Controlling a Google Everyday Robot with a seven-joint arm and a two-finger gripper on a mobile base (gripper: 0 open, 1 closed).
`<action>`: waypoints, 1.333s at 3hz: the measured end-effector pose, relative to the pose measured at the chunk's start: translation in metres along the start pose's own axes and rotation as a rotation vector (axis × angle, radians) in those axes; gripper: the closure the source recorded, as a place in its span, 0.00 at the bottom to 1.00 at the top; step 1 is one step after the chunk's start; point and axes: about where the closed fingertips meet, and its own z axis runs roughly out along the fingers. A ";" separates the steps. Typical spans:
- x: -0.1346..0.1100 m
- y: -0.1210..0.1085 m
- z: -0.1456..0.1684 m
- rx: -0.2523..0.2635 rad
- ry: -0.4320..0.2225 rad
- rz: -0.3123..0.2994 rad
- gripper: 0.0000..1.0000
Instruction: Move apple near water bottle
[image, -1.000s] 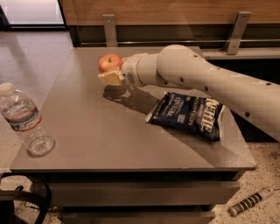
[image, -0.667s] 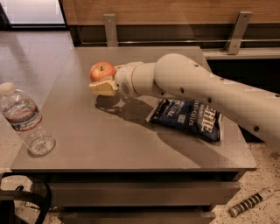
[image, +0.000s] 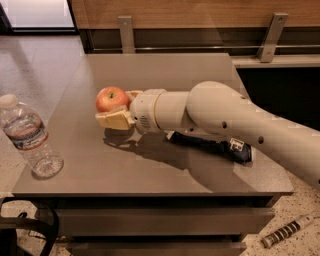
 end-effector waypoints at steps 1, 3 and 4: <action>0.010 0.018 -0.004 -0.062 0.015 0.020 1.00; 0.025 0.044 0.009 -0.162 0.109 0.059 1.00; 0.035 0.051 0.026 -0.224 0.165 0.082 1.00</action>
Offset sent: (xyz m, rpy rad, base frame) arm -0.0424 0.0168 -0.0350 -0.0547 0.1746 0.1525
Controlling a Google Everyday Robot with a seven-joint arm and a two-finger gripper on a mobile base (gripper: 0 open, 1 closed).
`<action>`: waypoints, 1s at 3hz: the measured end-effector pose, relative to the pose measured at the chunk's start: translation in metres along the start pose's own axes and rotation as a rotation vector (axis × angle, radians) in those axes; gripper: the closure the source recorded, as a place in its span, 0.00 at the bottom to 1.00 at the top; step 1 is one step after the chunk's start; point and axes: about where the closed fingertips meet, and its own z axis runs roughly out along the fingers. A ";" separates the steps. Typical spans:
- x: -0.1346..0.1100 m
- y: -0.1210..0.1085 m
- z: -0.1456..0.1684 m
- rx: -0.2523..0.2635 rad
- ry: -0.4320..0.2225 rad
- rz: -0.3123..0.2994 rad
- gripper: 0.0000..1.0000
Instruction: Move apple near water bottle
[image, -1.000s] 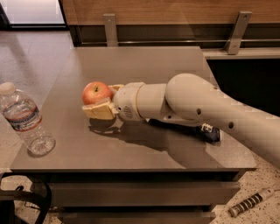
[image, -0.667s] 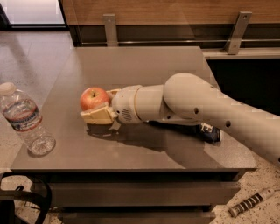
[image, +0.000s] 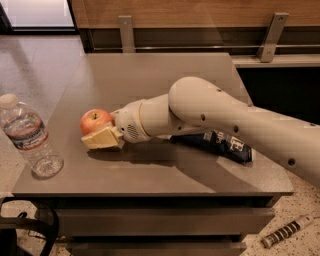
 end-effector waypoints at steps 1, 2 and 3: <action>0.013 -0.002 0.024 -0.057 0.020 0.010 0.86; 0.011 -0.002 0.024 -0.064 0.021 0.011 0.63; 0.010 -0.001 0.024 -0.064 0.021 0.011 0.40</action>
Offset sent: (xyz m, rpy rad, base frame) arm 0.0033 0.0150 -0.0226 -0.0021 0.0365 0.0497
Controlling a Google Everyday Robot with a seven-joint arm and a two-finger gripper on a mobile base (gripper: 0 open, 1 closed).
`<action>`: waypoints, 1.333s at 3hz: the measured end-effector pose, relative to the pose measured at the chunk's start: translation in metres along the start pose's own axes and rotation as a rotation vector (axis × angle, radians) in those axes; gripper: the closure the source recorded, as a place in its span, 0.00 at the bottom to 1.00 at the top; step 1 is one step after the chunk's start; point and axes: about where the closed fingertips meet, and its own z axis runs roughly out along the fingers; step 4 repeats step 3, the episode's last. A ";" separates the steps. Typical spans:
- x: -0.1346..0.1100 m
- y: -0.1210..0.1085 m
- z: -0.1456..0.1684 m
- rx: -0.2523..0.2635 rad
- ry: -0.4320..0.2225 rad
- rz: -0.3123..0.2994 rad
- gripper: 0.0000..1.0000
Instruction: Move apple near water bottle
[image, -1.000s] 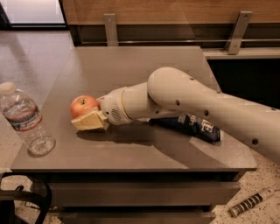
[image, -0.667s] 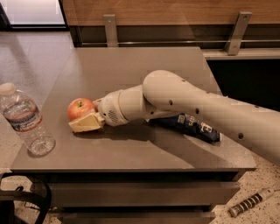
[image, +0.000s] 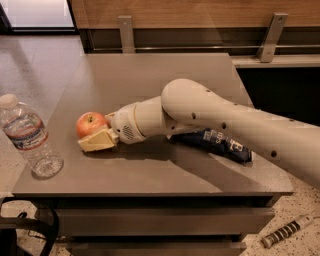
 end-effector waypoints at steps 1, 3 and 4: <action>0.000 0.000 0.000 0.000 0.000 0.000 0.17; -0.002 0.002 0.001 -0.003 0.001 -0.002 0.00; -0.002 0.002 0.001 -0.003 0.001 -0.002 0.00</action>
Offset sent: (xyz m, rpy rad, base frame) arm 0.0000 0.0001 0.0001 0.0000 0.0000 0.0001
